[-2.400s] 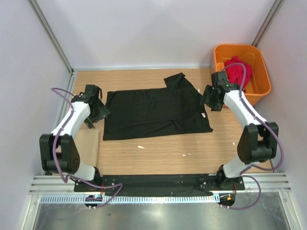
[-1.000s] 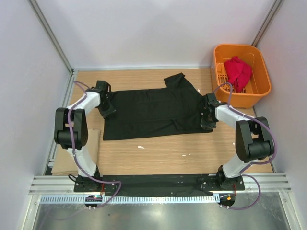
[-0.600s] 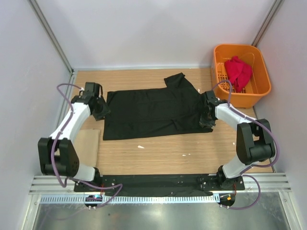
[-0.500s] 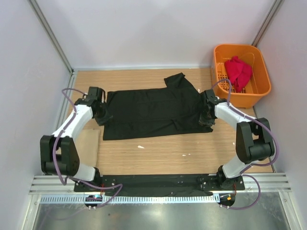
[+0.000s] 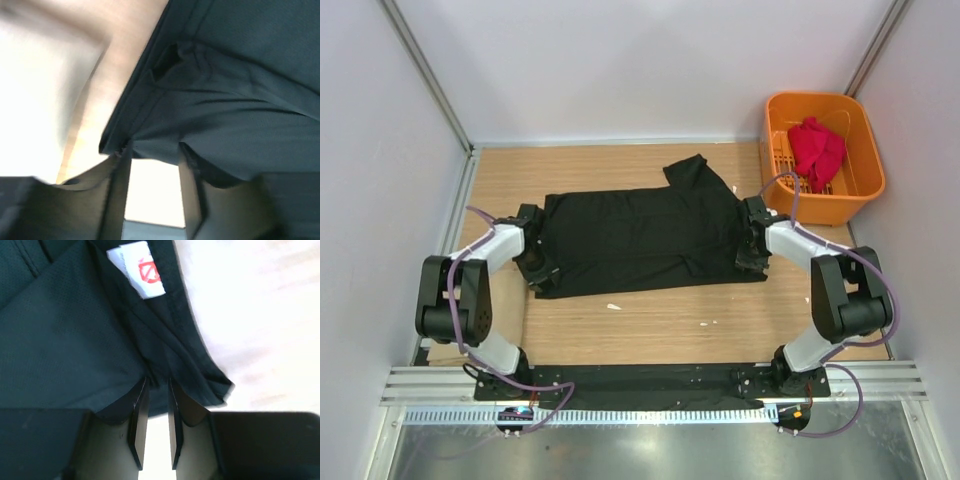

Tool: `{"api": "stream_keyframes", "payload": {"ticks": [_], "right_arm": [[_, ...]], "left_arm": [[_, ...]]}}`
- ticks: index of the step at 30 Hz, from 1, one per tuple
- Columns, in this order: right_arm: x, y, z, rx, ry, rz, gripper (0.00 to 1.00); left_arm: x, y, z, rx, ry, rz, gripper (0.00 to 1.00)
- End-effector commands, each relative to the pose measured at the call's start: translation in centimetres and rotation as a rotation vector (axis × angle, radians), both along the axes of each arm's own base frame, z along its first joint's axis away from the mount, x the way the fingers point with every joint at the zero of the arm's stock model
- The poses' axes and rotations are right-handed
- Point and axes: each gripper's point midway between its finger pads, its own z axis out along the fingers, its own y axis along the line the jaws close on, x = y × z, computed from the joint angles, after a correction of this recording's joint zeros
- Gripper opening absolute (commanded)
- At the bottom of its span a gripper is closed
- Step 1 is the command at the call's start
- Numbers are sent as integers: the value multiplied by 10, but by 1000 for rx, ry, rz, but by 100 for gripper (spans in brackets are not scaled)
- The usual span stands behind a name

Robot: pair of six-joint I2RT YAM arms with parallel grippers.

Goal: Fold and stack the t-shirts
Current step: Fold the tshirt

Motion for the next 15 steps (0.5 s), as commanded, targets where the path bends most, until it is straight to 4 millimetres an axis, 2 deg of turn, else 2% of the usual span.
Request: {"api": "stream_keyframes", "payload": {"ticks": [1, 2, 3, 4, 5, 6, 8, 9, 10, 11, 12, 13, 14, 15], "right_arm": [[-14, -8, 32, -40, -44, -1, 28], [-2, -4, 48, -28, -110, 15, 29], [21, 0, 78, -21, -200, 41, 35], [34, 1, 90, -26, -233, 53, 46], [50, 3, 102, -32, -271, 64, 50], [80, 9, 116, -35, -309, 81, 51], [113, 12, 126, -65, -339, 132, 55], [142, 18, 148, -72, -399, 144, 55], [160, 20, 124, -107, -348, 196, 55], [176, 21, 117, -125, -339, 217, 55], [202, 24, 136, -132, -386, 226, 55], [216, 25, 95, -143, -295, 255, 54], [225, 24, 91, -157, -275, 290, 54], [242, 29, 103, -146, -307, 310, 54]], "left_arm": [[-1, 3, 38, 9, -103, 14, 45], [8, 2, 56, 1, -148, 14, 53], [17, 3, 72, 4, -203, 15, 58], [25, 3, 86, 8, -248, 10, 62], [43, 3, 111, 9, -326, 3, 67], [55, 5, 123, 20, -368, 2, 68], [82, 7, 134, 39, -425, -26, 68], [99, 8, 143, 33, -464, -30, 66], [111, 4, 142, -1, -468, -45, 65], [125, 4, 140, -23, -478, -53, 56], [146, 9, 124, -37, -441, -66, 52], [156, 11, 116, -47, -420, -71, 50], [163, 9, 108, -79, -390, -86, 45], [172, 7, 81, -100, -328, -129, 42]]}}
